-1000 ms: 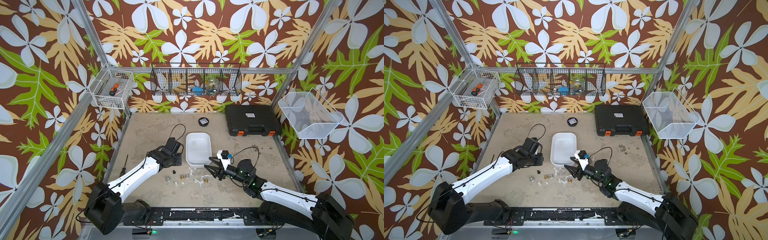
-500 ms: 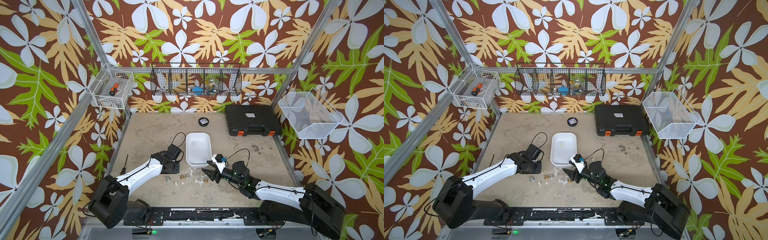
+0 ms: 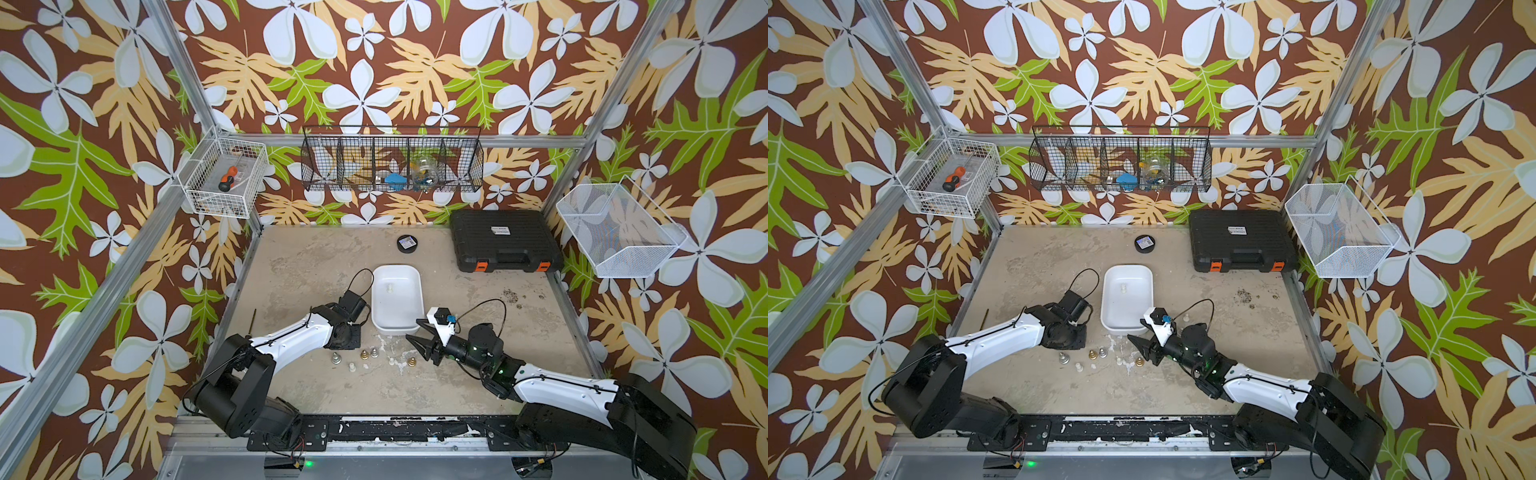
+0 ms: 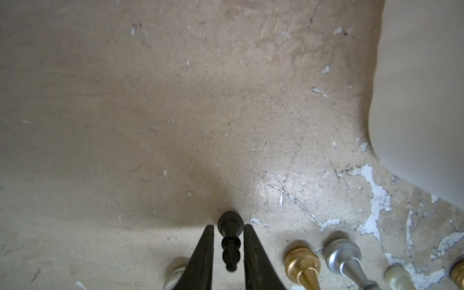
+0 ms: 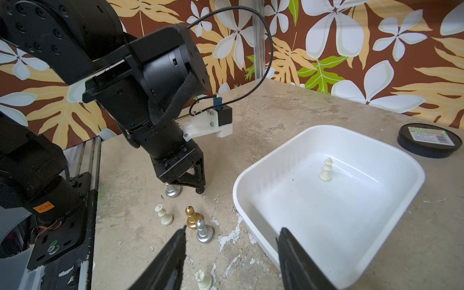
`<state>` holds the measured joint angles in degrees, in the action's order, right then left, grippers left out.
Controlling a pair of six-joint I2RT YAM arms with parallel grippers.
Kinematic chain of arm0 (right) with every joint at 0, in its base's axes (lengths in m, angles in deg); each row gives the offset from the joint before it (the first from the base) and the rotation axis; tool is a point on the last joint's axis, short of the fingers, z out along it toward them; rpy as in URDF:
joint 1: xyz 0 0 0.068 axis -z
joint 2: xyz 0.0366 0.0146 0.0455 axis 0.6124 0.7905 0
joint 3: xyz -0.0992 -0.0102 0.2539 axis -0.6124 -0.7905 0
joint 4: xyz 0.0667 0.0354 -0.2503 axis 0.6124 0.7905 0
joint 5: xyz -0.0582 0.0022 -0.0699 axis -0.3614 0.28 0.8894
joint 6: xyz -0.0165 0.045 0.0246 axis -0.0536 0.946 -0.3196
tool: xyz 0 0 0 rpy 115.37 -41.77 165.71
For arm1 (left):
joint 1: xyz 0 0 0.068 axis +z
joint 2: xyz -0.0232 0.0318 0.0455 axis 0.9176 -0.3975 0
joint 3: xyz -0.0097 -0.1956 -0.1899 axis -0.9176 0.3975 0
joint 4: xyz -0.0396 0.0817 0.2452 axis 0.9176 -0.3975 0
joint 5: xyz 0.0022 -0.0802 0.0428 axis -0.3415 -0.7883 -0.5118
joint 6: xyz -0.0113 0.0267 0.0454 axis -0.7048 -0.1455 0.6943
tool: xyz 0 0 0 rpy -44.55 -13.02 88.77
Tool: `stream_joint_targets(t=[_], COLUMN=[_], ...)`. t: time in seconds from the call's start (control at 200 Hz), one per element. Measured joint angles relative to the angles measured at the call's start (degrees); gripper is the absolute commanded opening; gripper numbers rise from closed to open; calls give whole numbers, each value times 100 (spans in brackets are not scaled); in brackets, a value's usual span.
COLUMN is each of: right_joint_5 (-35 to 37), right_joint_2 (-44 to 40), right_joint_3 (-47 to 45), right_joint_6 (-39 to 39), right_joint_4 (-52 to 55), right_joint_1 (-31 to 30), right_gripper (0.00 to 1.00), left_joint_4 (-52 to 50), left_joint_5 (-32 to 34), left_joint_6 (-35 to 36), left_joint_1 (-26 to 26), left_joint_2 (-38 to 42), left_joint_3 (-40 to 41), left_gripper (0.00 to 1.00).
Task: Put the chess pieces into the storage box
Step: Pick up the chess piece at the center of the board.
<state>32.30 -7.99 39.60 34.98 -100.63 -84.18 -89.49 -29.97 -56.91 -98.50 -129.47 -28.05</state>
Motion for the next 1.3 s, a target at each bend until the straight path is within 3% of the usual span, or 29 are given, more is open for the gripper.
stream_joint_targets(t=[0.596, 1.001, 1.301], right_joint_5=[20, 129, 326], right_joint_2=[-31, -149, -396], right_joint_3=[-9, -22, -155], right_joint_6=[2, 0, 2], right_joint_4=[2, 28, 35], right_joint_1=[0, 0, 0], right_gripper=[60, 60, 60], left_joint_4=[107, 94, -411], left_joint_5=[118, 140, 291], left_joint_6=[22, 33, 149], left_joint_1=[0, 0, -26], left_joint_2=[-76, -2, 79], left_joint_3=[55, 15, -1141], left_gripper=[23, 12, 11])
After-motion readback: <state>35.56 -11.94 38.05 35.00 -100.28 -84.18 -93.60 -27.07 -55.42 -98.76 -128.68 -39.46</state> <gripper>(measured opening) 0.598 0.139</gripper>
